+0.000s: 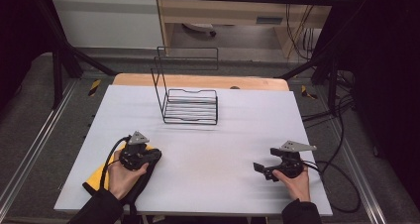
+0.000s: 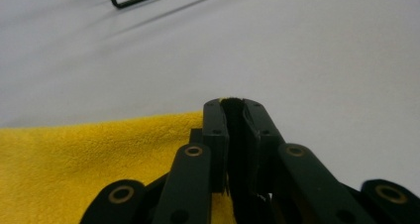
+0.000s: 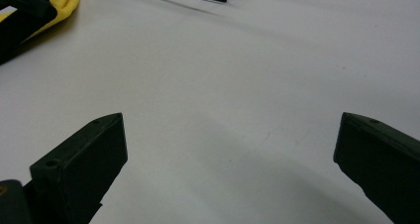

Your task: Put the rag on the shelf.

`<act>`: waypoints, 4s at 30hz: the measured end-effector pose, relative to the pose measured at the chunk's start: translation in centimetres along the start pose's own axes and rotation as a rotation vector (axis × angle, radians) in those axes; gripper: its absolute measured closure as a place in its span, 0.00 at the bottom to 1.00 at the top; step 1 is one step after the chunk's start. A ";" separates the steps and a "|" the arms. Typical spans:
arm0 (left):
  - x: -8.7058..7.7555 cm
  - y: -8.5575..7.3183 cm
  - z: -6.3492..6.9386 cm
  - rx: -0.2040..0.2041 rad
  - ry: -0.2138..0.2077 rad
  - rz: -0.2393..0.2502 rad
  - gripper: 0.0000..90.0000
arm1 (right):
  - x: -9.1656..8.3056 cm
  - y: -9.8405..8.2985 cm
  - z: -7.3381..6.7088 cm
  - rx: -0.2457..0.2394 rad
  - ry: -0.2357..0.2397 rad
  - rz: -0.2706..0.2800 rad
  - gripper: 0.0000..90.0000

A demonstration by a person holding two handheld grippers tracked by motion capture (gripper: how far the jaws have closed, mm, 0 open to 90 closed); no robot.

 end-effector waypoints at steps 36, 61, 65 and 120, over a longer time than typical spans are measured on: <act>2.9 3.3 5.9 0.117 -0.153 0.009 0.56 | 0.4 0.1 -0.5 -0.007 -0.001 -0.011 0.01; -4.0 -5.0 -5.7 0.015 -0.006 -0.114 0.62 | 3.2 1.8 -3.9 -0.013 -0.013 -0.050 0.01; -4.1 -5.4 -5.9 -0.004 -0.019 -0.117 0.65 | 4.8 2.5 -5.6 -0.035 -0.011 -0.068 0.01; -4.8 -6.7 -3.0 -0.124 -0.128 -0.153 0.96 | 15.4 7.3 -14.1 0.075 0.127 -0.156 0.88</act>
Point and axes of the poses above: each handheld gripper's, and its own axes: x roughly forward along the jaws, y roughly out of its top, z roughly to its right, the point moved 10 cm from there along x, roughly forward along the jaws, and after that the axes turned 7 degrees about -x, right-handed, at the moved point
